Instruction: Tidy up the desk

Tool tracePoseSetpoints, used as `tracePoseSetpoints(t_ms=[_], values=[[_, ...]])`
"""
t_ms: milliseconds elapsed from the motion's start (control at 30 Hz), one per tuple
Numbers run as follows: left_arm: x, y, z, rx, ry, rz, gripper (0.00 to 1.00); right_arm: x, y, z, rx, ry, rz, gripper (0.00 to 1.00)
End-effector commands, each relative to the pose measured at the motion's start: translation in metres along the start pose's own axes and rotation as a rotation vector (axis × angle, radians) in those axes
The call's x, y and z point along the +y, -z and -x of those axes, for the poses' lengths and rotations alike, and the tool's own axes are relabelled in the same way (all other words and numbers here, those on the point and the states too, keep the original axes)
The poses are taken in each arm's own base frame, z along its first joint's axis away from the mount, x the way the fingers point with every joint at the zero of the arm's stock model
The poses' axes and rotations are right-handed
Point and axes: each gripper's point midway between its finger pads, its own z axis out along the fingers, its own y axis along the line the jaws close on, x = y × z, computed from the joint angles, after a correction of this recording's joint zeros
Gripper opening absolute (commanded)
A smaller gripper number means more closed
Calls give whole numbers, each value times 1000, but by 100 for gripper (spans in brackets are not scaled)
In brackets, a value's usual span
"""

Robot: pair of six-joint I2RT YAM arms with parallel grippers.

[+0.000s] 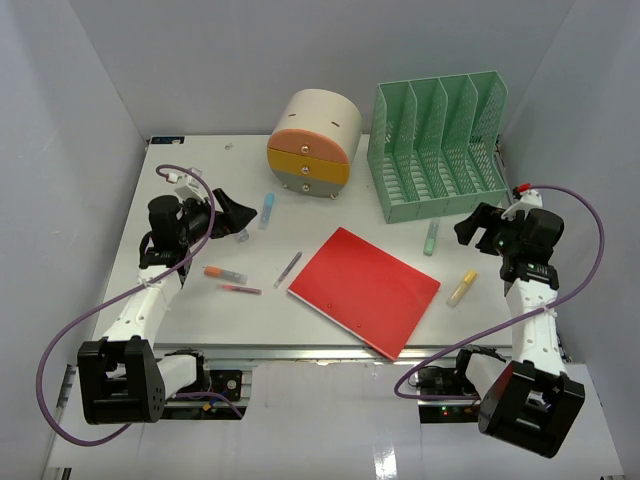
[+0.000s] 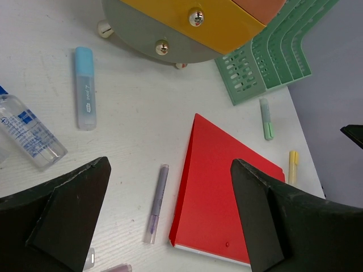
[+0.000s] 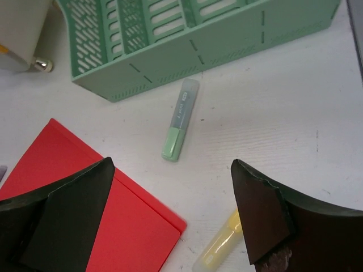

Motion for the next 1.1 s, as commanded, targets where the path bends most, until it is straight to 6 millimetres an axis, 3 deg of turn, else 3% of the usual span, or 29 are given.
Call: tracePoseSetpoints(t_ms=[0,67,133,267,400,500,633,700,800,933,1067], values=[[-32,5,17,-45,4,-120,98,62,19,8,-64,297,395,90],[-40,5,15,-38,40,-166,98,107,42,-3,-90,460,701,90],[-41,2,16,-19,74,-172,98,117,43,-7,-60,521,741,90],[-50,-11,16,35,127,-188,98,120,40,-24,18,538,808,90],[-81,-44,21,94,118,-183,98,123,41,-34,40,478,876,90],[-90,-63,28,115,151,-171,96,121,46,-35,13,483,879,90],[-90,-90,39,106,210,-140,93,121,57,-37,-25,478,904,92],[-99,-103,50,89,238,-151,90,120,59,-35,-42,484,893,93],[-96,-135,47,107,284,-126,86,119,60,-32,-57,491,883,96],[-96,-158,53,96,323,-105,81,117,60,-32,-59,490,870,98],[-88,-183,56,93,371,-78,66,116,60,-31,-60,490,864,99]])
